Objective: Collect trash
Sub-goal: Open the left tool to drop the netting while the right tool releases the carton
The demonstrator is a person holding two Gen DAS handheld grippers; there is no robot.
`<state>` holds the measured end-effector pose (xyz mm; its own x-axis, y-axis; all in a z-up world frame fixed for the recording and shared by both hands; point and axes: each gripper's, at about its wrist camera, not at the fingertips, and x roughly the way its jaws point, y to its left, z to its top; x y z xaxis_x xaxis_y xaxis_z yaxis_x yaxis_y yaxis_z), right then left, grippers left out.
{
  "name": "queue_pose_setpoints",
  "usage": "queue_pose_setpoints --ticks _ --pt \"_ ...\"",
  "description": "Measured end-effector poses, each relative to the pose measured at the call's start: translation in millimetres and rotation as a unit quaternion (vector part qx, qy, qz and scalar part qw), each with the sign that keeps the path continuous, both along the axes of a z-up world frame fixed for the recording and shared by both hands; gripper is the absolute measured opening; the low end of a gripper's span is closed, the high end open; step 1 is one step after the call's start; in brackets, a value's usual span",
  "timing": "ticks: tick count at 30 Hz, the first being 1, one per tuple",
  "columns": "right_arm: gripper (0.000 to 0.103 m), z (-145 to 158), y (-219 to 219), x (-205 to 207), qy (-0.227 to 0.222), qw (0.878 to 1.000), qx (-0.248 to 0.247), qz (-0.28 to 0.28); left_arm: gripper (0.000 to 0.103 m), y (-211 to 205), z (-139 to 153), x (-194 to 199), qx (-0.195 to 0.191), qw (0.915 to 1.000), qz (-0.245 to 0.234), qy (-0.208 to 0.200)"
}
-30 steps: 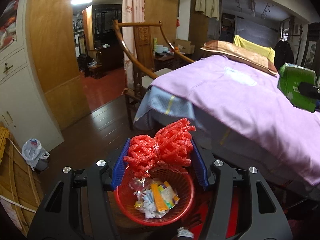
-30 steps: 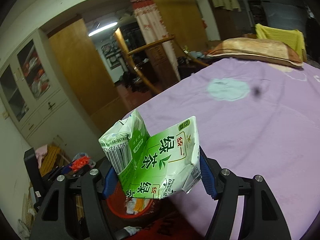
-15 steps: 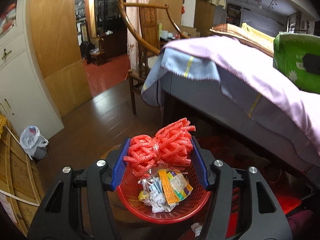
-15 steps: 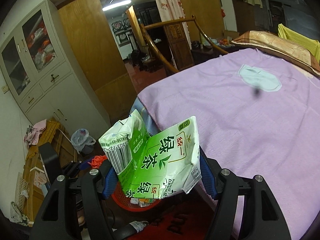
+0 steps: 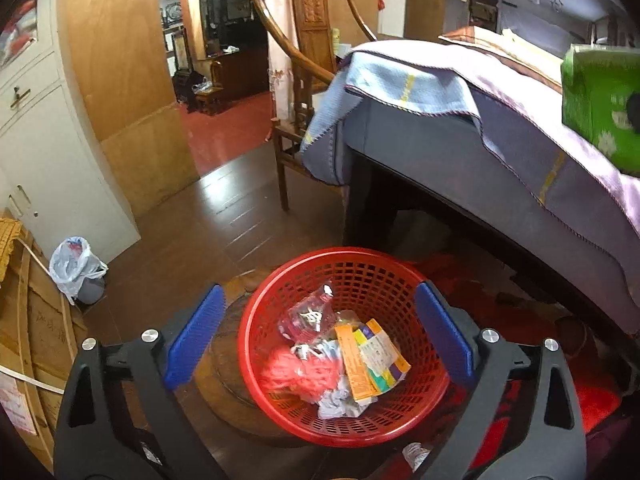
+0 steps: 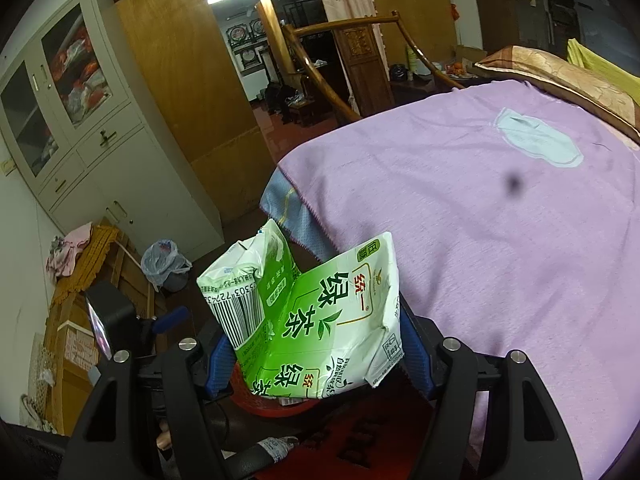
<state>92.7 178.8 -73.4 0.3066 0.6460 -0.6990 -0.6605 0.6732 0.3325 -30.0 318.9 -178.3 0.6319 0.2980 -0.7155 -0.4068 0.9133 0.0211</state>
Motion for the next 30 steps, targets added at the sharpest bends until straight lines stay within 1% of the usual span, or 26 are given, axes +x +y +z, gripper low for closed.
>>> queue_pose_setpoints --ticks 3,7,9,11,13,15,18,23,26,28,30 --pt "0.069 -9.7 12.2 -4.1 0.008 1.0 -0.012 0.016 0.096 10.9 3.2 -6.2 0.018 0.9996 0.02 0.005" --pt "0.07 -27.2 40.3 -14.0 0.018 0.998 -0.035 0.051 0.096 36.6 6.4 -21.5 0.014 0.9988 0.043 0.019" --pt "0.074 -35.2 57.2 -18.4 0.021 0.996 -0.043 0.069 0.096 46.6 5.3 -31.1 0.018 0.998 0.051 0.034" --pt "0.078 -44.7 77.7 -21.7 0.02 0.995 -0.051 0.087 0.096 53.4 2.9 -40.8 0.032 0.9964 0.059 0.051" --pt "0.085 -53.5 90.4 -23.6 0.023 0.993 -0.061 0.099 0.096 55.4 -0.9 -49.1 0.044 0.9949 0.062 0.067" --pt "0.087 -59.7 97.0 -25.0 0.03 0.992 -0.066 0.103 0.096 55.4 -3.7 -56.7 0.053 0.9938 0.062 0.076" --pt "0.088 -61.0 95.8 -27.2 0.029 0.992 -0.073 0.101 0.096 53.0 -5.0 -63.9 0.058 0.9935 0.06 0.077" --pt "0.088 -60.8 80.1 -32.0 0.016 0.992 -0.09 0.085 0.096 45.4 1.6 -63.8 0.038 0.9962 0.05 0.06" --pt "0.088 -66.2 70.3 -43.4 -0.001 0.99 -0.12 0.074 0.096 35.3 5.2 -63.8 0.052 0.9963 0.04 0.056" --pt "0.088 -69.3 63.8 -47.7 -0.006 0.988 -0.134 0.071 0.096 27.2 8.9 -63.0 0.065 0.9959 0.034 0.054" --pt "0.088 -73.2 56.0 -54.0 -0.006 0.987 -0.147 0.067 0.096 20.2 11.8 -62.0 0.069 0.9959 0.028 0.052"
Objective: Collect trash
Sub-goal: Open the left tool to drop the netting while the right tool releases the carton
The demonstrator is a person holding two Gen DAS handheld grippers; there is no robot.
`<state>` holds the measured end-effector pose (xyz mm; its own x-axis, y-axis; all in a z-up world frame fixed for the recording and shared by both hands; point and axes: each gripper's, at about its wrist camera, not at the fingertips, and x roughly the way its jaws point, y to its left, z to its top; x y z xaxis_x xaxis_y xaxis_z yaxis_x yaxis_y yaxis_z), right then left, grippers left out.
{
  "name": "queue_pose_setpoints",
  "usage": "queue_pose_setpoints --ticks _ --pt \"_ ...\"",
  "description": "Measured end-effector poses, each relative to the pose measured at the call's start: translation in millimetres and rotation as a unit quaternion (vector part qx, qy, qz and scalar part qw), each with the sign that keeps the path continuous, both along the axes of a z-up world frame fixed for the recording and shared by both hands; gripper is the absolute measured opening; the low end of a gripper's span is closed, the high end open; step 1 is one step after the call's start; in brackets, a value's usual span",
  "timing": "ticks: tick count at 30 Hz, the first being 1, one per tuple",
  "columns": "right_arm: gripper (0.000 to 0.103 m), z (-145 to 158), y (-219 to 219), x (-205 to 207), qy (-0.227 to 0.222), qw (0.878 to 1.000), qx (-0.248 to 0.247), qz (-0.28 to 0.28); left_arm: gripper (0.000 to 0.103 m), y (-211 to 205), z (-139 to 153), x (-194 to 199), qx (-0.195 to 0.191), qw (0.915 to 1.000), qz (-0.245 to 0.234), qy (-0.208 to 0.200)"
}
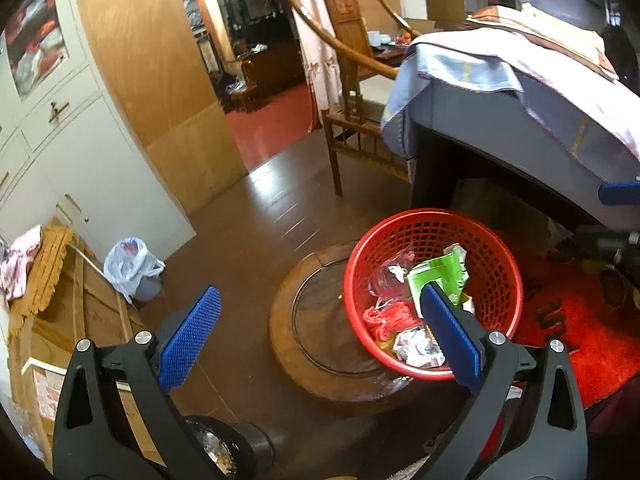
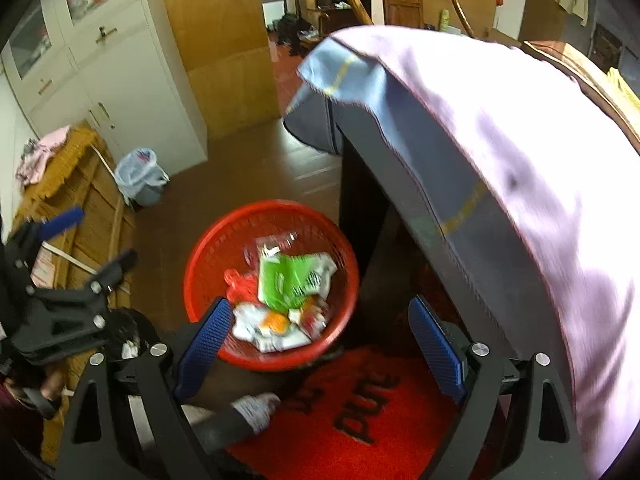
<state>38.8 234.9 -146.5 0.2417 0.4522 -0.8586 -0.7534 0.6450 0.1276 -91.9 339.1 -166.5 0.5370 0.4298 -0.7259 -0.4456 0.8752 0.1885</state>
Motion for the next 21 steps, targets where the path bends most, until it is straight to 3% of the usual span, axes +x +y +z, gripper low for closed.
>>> queue_pose_setpoints --ticks 21 --pt "0.089 -5.6 -10.3 -20.8 0.001 1.0 -0.015 0.014 0.096 -25.1 9.6 3.7 0.006 0.9998 -0.018 0.0"
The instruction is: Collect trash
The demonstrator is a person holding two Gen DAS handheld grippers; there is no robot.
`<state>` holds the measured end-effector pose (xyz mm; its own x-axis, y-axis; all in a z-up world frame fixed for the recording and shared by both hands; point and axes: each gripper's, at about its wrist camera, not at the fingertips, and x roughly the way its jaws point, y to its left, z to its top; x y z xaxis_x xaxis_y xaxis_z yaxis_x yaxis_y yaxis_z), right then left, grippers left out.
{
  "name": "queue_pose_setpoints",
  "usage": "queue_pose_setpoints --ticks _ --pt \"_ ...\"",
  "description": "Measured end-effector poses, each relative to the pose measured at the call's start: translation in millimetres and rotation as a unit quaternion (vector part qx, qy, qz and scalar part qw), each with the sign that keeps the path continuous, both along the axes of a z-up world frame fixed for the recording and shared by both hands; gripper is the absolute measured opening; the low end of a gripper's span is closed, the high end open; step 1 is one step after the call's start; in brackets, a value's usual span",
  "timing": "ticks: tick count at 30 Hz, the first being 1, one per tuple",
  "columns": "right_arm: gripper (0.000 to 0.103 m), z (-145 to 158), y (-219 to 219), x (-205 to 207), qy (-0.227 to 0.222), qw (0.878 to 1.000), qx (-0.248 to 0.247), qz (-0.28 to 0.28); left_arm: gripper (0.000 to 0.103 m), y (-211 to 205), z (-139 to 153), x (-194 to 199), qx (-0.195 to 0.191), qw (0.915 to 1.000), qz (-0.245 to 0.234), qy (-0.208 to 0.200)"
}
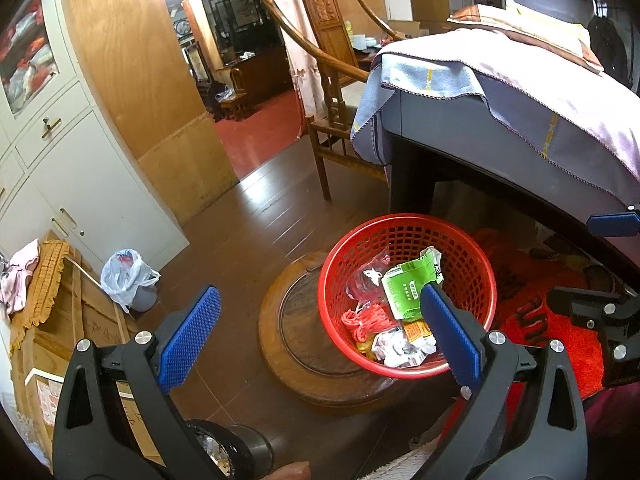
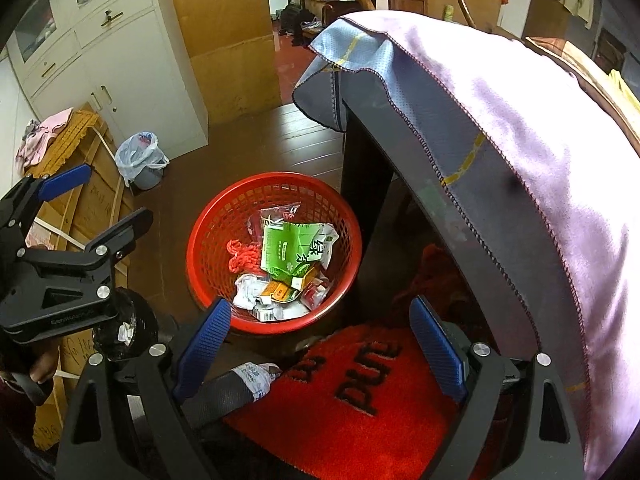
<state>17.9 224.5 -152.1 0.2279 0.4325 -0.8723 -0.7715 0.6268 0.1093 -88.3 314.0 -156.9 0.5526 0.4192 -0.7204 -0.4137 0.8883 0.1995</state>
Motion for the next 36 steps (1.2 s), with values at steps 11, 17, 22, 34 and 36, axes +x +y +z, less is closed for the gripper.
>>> queue_pose_setpoints --ticks 11,17,22,34,36 --pt "0.089 0.1 -0.9 -1.2 0.0 1.0 0.0 0.0 0.096 -3.2 -1.0 2.5 0.01 0.9999 -0.004 0.008" --pt "0.089 0.1 -1.0 -0.8 0.001 1.0 0.0 0.0 0.096 -3.4 -1.6 3.4 0.012 0.9999 -0.005 0.011" --pt "0.089 0.3 -1.5 -1.3 0.001 1.0 0.0 0.001 0.096 -3.6 -1.5 3.6 0.011 0.9999 -0.005 0.011" --pt "0.089 0.3 -1.6 -1.7 0.0 1.0 0.0 0.0 0.096 -4.3 -1.3 4.3 0.011 0.9998 -0.008 0.012" --pt "0.089 0.1 -1.6 -1.7 0.0 1.0 0.0 0.0 0.096 -4.3 -1.3 4.6 0.011 0.9998 -0.008 0.012"
